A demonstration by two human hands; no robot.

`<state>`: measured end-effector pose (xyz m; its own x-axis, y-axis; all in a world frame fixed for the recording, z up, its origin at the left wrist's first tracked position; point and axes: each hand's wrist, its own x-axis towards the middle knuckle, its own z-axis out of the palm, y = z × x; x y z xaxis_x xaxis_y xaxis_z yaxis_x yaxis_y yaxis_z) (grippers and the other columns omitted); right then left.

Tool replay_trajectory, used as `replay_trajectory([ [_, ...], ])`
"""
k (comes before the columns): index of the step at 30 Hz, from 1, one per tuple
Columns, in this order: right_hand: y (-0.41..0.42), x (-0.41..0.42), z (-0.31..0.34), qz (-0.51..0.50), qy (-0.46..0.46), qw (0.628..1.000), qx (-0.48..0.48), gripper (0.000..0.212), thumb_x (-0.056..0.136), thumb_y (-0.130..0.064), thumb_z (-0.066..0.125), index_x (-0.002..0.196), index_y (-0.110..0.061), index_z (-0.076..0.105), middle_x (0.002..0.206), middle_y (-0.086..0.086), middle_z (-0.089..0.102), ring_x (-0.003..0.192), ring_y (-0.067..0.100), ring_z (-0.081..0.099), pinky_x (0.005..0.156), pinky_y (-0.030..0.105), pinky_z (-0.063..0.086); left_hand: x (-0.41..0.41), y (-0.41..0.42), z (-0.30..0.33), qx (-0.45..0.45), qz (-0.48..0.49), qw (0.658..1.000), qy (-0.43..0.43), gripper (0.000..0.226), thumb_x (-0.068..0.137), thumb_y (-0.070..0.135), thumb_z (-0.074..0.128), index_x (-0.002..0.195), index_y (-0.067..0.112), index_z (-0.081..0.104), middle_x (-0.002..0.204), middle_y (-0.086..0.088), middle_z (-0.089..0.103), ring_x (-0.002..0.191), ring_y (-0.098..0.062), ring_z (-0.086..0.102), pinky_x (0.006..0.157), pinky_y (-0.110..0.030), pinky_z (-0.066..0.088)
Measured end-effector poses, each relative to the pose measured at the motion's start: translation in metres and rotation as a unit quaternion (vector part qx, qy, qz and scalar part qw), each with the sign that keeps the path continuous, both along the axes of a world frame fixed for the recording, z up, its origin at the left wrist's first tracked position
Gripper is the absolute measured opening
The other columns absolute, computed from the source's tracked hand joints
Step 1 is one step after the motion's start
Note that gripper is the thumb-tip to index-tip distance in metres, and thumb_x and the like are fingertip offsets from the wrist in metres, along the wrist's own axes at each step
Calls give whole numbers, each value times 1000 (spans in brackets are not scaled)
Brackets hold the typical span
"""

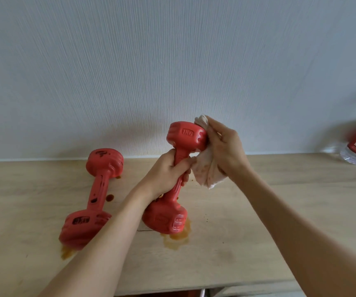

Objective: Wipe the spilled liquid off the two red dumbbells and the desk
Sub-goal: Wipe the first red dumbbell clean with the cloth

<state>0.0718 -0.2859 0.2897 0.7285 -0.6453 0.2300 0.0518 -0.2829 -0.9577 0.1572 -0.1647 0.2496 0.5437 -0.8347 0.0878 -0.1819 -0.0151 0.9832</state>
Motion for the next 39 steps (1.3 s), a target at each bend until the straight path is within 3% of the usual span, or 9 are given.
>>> replay_trajectory([
  [4,-15,-5,-5,72,-22,981,178,27,100,-13,38,104,-17,65,94,10,66,86,21,63,82,38,54,-3,0,2,3,-32,999,12,5,95,10,48,92,6,51,64,0,57,52,-11,55,52,-24,47],
  [10,-14,-11,-10,51,-53,982,175,26,98,-7,41,111,-10,64,93,12,66,81,23,64,76,37,55,6,2,12,81,0,994,-71,16,94,26,51,101,12,52,88,-3,64,75,-11,69,65,-28,57],
  [13,-5,-11,-13,15,-42,995,88,23,99,-19,46,109,-18,66,94,10,68,84,23,65,81,43,54,-3,1,11,81,52,992,-81,16,97,24,46,102,10,51,90,-2,62,76,-13,66,70,-30,56],
  [16,10,-13,-15,-81,-8,993,-87,25,98,-30,47,115,-23,64,104,1,64,93,13,62,80,30,49,-9,-2,7,76,110,981,-139,19,97,25,43,98,7,50,83,-4,59,70,-14,60,65,-33,53],
  [20,38,-13,-12,-160,30,907,-388,28,84,-22,58,110,-27,64,109,4,55,83,25,59,60,31,49,-6,-8,5,87,167,963,-190,19,97,23,41,98,4,46,72,1,54,64,-18,55,54,-32,44],
  [22,43,-9,-5,-161,39,875,-455,23,84,-21,58,104,-27,67,101,7,56,74,28,58,49,31,47,-6,-8,5,97,185,956,-207,18,97,22,42,99,4,44,70,4,50,60,-12,50,49,-26,35],
  [29,24,-24,-6,-124,105,906,-391,23,96,-30,49,107,-16,64,93,8,50,68,29,56,56,32,44,-8,-6,8,79,183,961,-190,16,98,21,42,100,6,39,69,4,51,55,-6,50,43,-9,41],
  [34,34,-12,14,-100,103,871,-470,28,95,-31,44,103,-11,61,90,9,47,65,24,46,51,31,41,-6,-6,6,81,184,961,-191,20,98,23,42,102,4,42,73,-2,56,61,-11,54,55,-24,43],
  [39,21,-20,15,-93,162,880,-436,29,99,-32,39,108,-13,59,91,7,44,69,27,51,60,34,46,-6,-7,5,97,178,960,-194,20,98,22,43,104,3,43,71,2,54,60,-9,53,54,-22,42],
])
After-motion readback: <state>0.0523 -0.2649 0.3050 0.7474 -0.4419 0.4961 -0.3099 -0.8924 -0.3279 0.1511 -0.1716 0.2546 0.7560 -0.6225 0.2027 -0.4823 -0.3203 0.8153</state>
